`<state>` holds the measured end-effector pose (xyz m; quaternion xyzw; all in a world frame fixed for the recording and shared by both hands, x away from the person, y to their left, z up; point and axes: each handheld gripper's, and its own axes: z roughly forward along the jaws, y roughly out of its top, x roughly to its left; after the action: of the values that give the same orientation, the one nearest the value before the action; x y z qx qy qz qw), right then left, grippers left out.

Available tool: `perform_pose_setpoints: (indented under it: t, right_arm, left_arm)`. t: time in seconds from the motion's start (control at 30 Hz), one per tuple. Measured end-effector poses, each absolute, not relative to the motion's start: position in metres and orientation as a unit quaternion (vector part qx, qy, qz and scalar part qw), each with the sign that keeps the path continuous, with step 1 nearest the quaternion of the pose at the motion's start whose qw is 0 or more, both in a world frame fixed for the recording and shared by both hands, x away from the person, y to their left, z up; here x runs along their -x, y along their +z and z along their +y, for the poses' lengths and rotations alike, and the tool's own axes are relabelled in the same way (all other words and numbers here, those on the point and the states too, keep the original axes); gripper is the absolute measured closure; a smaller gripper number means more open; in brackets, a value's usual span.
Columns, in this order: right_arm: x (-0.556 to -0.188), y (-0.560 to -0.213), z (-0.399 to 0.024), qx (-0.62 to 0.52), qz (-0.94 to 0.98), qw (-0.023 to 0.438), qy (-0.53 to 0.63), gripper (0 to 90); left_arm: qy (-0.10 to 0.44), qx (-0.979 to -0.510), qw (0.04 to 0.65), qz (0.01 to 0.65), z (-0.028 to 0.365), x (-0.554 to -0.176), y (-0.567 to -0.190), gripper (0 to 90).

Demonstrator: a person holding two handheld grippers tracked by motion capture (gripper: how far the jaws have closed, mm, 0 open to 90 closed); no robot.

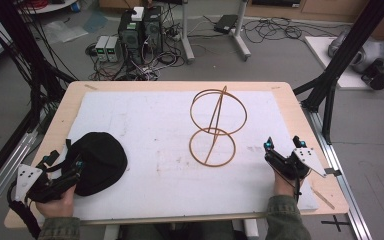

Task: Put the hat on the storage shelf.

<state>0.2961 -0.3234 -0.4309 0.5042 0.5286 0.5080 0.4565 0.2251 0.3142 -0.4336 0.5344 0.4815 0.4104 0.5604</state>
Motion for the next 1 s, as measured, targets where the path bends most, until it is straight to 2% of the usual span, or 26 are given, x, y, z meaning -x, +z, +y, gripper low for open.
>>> perform_pose_setpoints:
  t: [1.0]
  right_arm:
    - [-0.2973,-0.4324,-0.323,-0.502,0.536,0.454,0.505,11.0]
  left_arm:
    - [0.404,-0.536,0.563,0.482,0.3138,-0.2252,-0.4335,17.7]
